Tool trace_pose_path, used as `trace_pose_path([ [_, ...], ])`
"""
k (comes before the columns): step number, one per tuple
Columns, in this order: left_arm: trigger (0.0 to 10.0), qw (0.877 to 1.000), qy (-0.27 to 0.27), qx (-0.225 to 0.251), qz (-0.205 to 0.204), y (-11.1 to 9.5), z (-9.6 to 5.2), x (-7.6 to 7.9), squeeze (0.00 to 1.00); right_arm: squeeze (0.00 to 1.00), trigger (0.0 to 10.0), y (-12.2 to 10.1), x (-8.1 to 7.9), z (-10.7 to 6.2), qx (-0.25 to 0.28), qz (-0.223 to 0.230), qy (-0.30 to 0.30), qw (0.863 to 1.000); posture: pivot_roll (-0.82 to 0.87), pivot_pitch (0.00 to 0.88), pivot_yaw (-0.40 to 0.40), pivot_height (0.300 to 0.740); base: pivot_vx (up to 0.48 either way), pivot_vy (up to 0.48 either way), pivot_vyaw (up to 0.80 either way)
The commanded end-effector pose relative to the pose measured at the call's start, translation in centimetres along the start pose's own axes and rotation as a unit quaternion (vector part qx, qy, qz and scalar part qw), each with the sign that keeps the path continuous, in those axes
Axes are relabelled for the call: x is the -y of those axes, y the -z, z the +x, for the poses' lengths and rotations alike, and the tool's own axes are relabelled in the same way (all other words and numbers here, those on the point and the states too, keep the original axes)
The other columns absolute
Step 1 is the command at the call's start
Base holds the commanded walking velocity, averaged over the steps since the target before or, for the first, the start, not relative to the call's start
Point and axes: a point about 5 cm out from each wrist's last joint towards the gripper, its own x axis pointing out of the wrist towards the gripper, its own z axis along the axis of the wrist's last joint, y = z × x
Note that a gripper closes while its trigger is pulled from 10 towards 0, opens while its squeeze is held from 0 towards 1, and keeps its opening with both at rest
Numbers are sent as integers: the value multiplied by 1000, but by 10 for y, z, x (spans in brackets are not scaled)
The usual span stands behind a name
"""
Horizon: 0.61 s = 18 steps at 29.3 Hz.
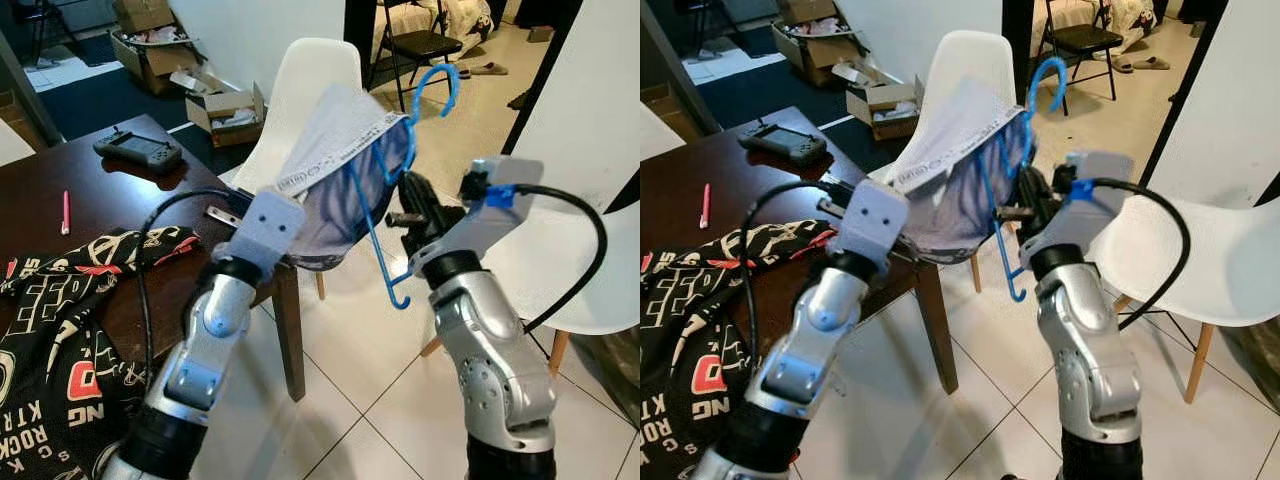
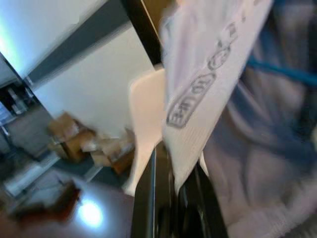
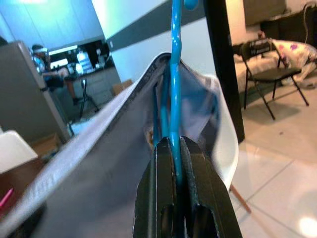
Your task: Hang hanger
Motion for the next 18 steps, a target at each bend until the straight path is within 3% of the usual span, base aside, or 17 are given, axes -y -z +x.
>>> trace_pose_path([
  [1, 0, 997, 60, -6, -41, -1, -9, 27, 0, 0, 0, -4, 2, 4, 18, 6, 7, 1000, 14, 138, 43, 740, 0, 0, 0],
  [2, 0, 997, 60, -6, -41, -1, -9, 27, 0, 0, 0, -4, 2, 4, 18, 6, 7, 1000, 14, 138, 43, 740, 0, 0, 0],
  [3, 0, 992, 98, -10, -75, -4, -15, 42, 0, 0, 0, -5, 2, 5, 22, 7, 6, 1000, 14, 138, 43, 740, 0, 0, 0],
  [4, 0, 992, 98, -10, -75, -4, -15, 42, 0, 0, 0, -5, 2, 5, 22, 7, 6, 1000, 14, 138, 43, 740, 0, 0, 0],
  [5, 0, 988, 123, -12, -98, -5, -19, 52, 0, 0, 0, -6, 3, 6, 24, 8, 5, 1000, 14, 138, 43, 740, 0, 0, 0],
  [8, 0, 983, 145, -22, -112, -6, -26, 65, 0, 0, 0, -7, 2, 8, 27, 11, 1, 1000, 14, 138, 43, 740, 0, 0, 0],
  [10, 0, 983, 145, -22, -112, -6, -26, 65, 0, 0, 0, -7, 2, 8, 27, 11, 1, 1000, 14, 138, 43, 740, 0, 0, 0],
  [12, 10000, 983, 147, -32, -107, -3, -27, 68, 0, 0, 0, -6, -1, 8, 25, 15, -13, 999, 10, 133, 42, 740, 0, 0, 0],
  [17, 10000, 987, 130, -37, -90, 1, -22, 60, 0, 0, 0, -4, -4, 6, 20, 19, -27, 999, 9, 132, 43, 740, 0, 0, 0],
  [18, 10000, 989, 117, -37, -79, 2, -18, 52, 0, 0, 0, -3, -5, 6, 18, 20, -30, 999, 9, 131, 43, 740, 0, 0, 0],
])
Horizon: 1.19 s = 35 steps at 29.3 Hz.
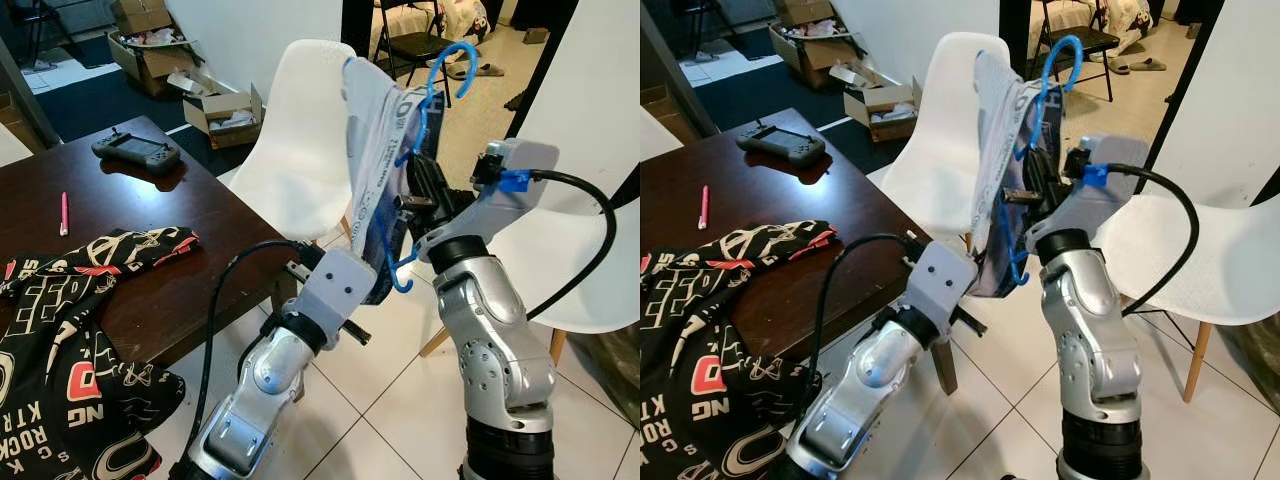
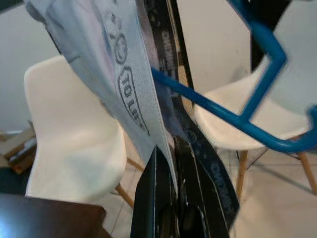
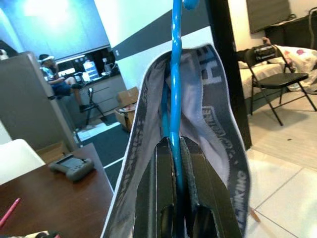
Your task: Hang hanger
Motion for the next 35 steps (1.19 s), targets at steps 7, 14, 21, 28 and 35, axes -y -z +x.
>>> trace_pose_path([
  [7, 10000, 1000, -10, -2, 2, -2, -3, -27, 1000, 0, 0, 1, -7, -1, 6, 10, -24, 1000, 11, 130, 44, 740, 0, 0, 0],
  [14, 10000, 967, 240, -44, -73, -5, -35, -10, 1000, 0, 0, 1, -3, 0, 6, 6, -23, 1000, 17, 132, 40, 740, 0, 0, 0],
  [21, 10000, 932, 345, -48, -102, -22, -62, -21, 1000, 0, 0, 0, 5, 0, 4, -11, -49, 999, 31, 141, 36, 740, 0, 0, 0],
  [28, 10000, 954, 289, -19, -77, -43, -60, -83, 1000, 0, 0, 1, 18, -8, -26, -49, -139, 989, 38, 141, 30, 740, 0, 0, 0],
  [35, 10000, 969, 244, -14, -27, -61, -63, -142, 0, 0, 0, 16, 38, -27, -111, -87, -234, 962, 38, 141, 30, 740, 0, 0, 0],
])
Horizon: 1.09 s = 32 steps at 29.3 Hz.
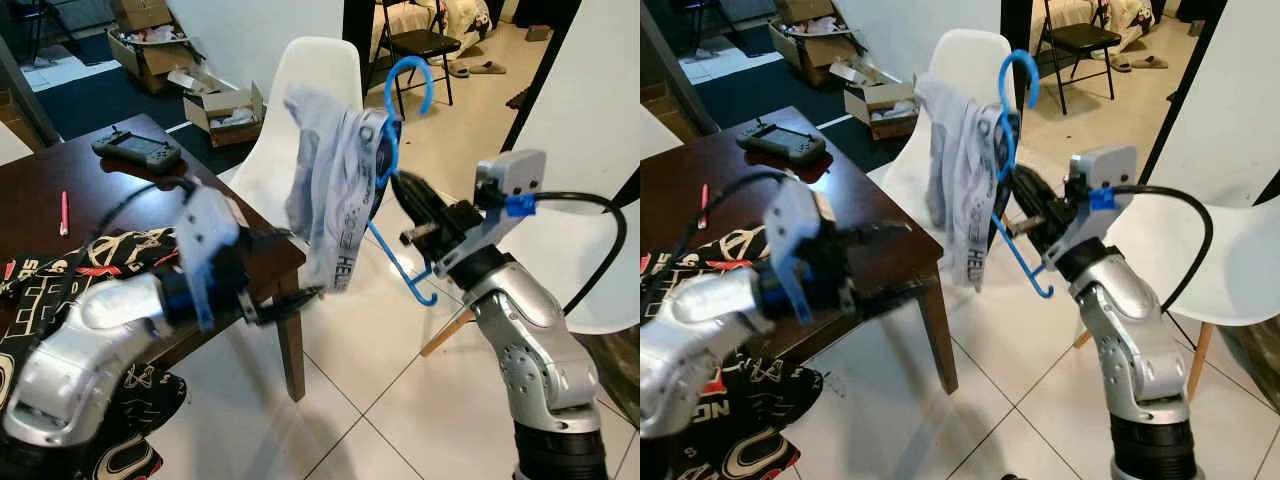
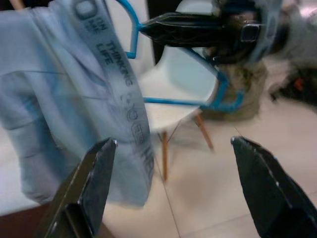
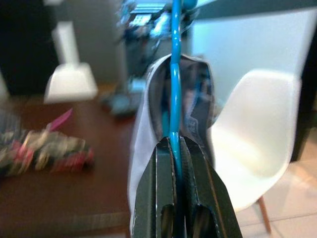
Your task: Hang hanger
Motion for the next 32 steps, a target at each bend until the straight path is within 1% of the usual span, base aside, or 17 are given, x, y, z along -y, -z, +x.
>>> trace_pose_path([
  [1, 10000, 1000, -6, 9, 11, -8, -11, -8, 0, 0, 0, 8, -2, -3, -17, 14, -31, 999, 38, 141, 30, 740, 0, 0, 0],
  [2, 10000, 1000, -1, 6, 21, -12, -18, -13, 0, 0, 0, 12, 0, -9, -34, 8, -49, 998, 37, 140, 27, 740, 0, 0, 0],
  [3, 10000, 1000, -1, 6, 21, -12, -18, -13, 0, 0, 0, 12, 0, -9, -34, 8, -49, 998, 37, 140, 27, 740, 0, 0, 0],
  [5, 10000, 999, 15, -6, 36, -25, -35, -22, 0, 0, 0, 14, 5, -20, -66, -9, -91, 994, 41, 141, 26, 740, 0, 0, 0],
  [6, 10000, 999, 15, -6, 36, -25, -35, -22, 0, 0, 0, 14, 5, -20, -66, -9, -91, 994, 41, 141, 26, 740, 0, 0, 0],
  [7, 10000, 999, 21, -9, 37, -31, -42, -26, 0, 0, 0, 13, 6, -24, -74, -10, -111, 991, 41, 141, 26, 740, 0, 0, 0],
  [8, 10000, 999, 21, -9, 37, -31, -42, -26, 0, 0, 0, 13, 6, -24, -74, -10, -111, 991, 41, 141, 26, 740, 0, 0, 0],
  [11, 10000, 997, 59, -31, 36, -45, -66, -37, 0, 0, 0, 6, 8, -30, -82, -15, -158, 984, 48, 140, 23, 740, 0, 0, 0],
  [12, 10000, 997, 59, -31, 36, -45, -66, -37, 0, 0, 0, 6, 8, -30, -82, -15, -158, 984, 48, 140, 23, 740, 0, 0, 0],
  [15, 10000, 988, 102, -98, 57, -46, -79, -43, 0, 0, 0, -6, 0, -33, -68, -7, -214, 974, 58, 136, 25, 740, 0, 0, 0],
  [16, 10000, 988, 102, -98, 57, -46, -79, -43, 0, 0, 0, -6, 0, -33, -68, -7, -214, 974, 58, 136, 25, 740, 0, 0, 0],
  [18, 10000, 976, 137, -149, 81, -44, -81, -48, 0, 0, 0, -20, -8, -36, -44, 5, -269, 962, 59, 130, 26, 740, 0, 0, 0],
  [22, 10000, 970, 159, -161, 86, -45, -80, -48, 0, 0, 0, -27, -13, -36, -31, 10, -295, 955, 57, 126, 27, 740, 0, 0, 0],
  [24, 10000, 963, 189, -170, 89, -46, -78, -46, 0, 0, 0, -32, -21, -38, -24, 16, -328, 944, 55, 121, 31, 740, 0, 0, 0],
  [25, 10000, 963, 189, -170, 89, -46, -78, -46, 0, 0, 0, -32, -21, -38, -24, 16, -328, 944, 55, 121, 31, 740, 0, 0, 0],
  [29, 10000, 949, 249, -173, 90, -47, -71, -41, 0, 0, 0, -37, -36, -42, -22, 27, -386, 922, 49, 115, 37, 740, 0, 0, 0],
  [32, 10000, 946, 260, -172, 89, -47, -69, -40, 0, 0, 0, -37, -40, -42, -22, 30, -395, 918, 47, 112, 39, 740, 0, 0, 0],
])
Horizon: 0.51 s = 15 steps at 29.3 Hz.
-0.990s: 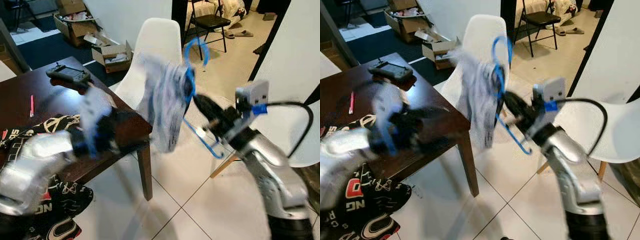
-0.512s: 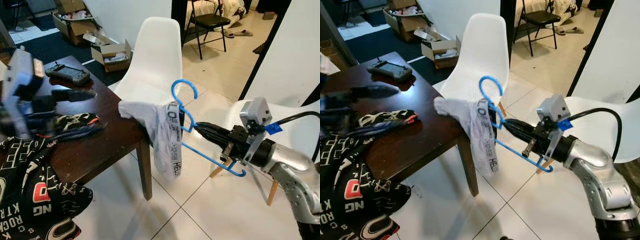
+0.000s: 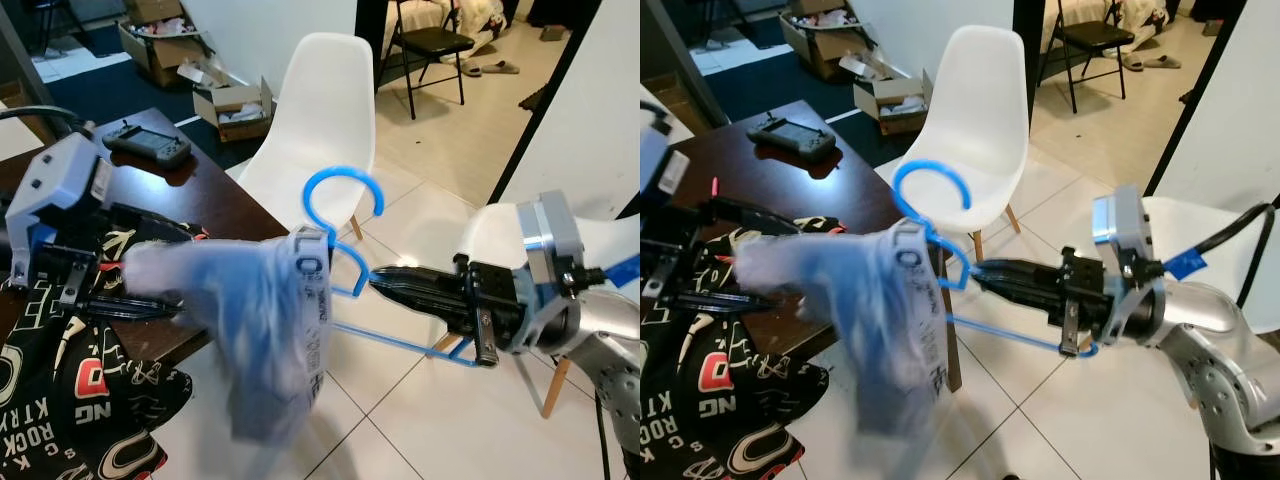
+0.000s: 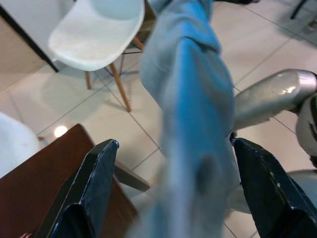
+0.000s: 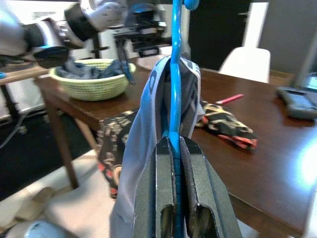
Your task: Hang hanger
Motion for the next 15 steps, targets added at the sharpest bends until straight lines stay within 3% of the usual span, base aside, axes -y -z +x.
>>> trace_pose_path([
  [1, 10000, 1000, 19, -14, 8, -3, -1, 0, 0, 0, 0, -3, -8, 5, 5, 4, -26, 1000, 47, 112, 39, 740, 0, 0, 0],
  [4, 10000, 1000, 28, -11, 8, -3, 2, -1, 0, 0, 0, -2, -10, 8, 7, 8, -31, 999, 46, 111, 42, 740, 0, 0, 0],
  [5, 0, 999, 41, -5, 0, -3, 5, 0, 0, 0, 0, -2, -12, 10, 12, 10, -34, 999, 47, 110, 46, 740, 0, 0, 0],
  [15, 0, 998, 58, 14, -16, 0, 11, 3, 0, 0, 0, -2, -14, 16, 24, 17, -38, 999, 45, 110, 44, 740, 0, 0, 0],
])
